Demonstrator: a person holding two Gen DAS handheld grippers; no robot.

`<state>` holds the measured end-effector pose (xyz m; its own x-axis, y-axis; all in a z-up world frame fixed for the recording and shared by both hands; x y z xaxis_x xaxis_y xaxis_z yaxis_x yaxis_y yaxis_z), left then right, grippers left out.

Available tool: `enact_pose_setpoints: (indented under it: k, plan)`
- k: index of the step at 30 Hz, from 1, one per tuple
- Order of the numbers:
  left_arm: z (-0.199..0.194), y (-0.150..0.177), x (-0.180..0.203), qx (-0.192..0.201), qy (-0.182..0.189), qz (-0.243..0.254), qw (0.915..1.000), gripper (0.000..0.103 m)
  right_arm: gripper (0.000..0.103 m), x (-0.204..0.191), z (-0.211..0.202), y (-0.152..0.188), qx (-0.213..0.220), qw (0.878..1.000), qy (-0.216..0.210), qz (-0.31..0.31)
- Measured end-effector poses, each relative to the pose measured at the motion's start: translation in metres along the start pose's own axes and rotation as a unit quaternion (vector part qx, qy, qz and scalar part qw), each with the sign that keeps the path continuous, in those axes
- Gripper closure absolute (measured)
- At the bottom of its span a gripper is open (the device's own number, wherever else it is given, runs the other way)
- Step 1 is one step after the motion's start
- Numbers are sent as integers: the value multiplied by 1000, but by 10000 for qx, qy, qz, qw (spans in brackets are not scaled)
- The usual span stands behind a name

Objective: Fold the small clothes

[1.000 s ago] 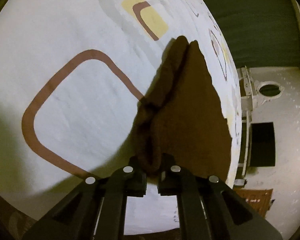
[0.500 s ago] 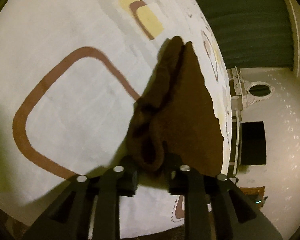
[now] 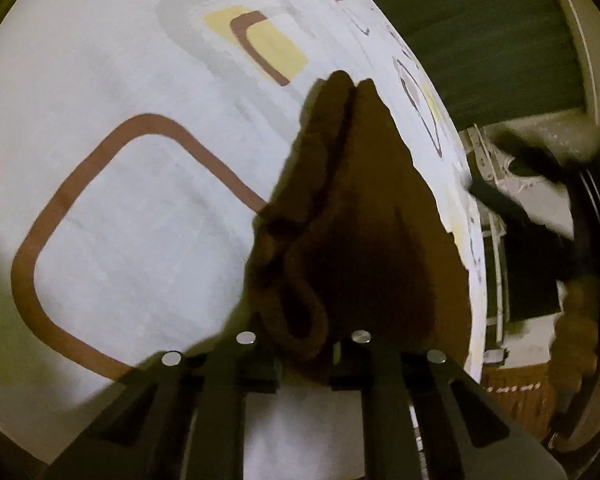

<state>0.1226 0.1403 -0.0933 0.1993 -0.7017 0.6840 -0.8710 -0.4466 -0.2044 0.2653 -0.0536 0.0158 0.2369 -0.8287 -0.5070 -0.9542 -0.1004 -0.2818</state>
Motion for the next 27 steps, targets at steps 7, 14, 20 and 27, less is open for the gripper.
enact_pose_setpoints:
  k: [7, 14, 20, 27]
  plan:
    - [3, -2, -8, 24, 218, -195, 9996, 93, 39, -27, 77, -38, -463, 9914, 1222, -71]
    - [3, -1, -7, 89, 255, -115, 9996, 93, 31, -40, 123, -48, -780, 9742, 2094, -317]
    - [1, 2, -3, 154, 165, 32, 9997, 95, 75, -25, 117, -44, -675, 9681, 2389, -340]
    - [-7, 5, 17, 298, 19, 317, 9991, 98, 92, 12, 67, -45, -340, 9906, 1308, 205]
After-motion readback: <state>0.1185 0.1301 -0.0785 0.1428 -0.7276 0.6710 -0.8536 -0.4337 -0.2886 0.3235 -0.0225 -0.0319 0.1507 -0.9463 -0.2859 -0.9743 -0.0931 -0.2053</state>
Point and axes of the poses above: each gripper's, at about its wrist camera, not at the fingertips, and z roughly the way its jaws point, x to its right, y to its underside, the point moved 1 cm from there along z, roughly the way its jaws point, and after that the axes turned 1 degree about -y, right-handed, at the moved point
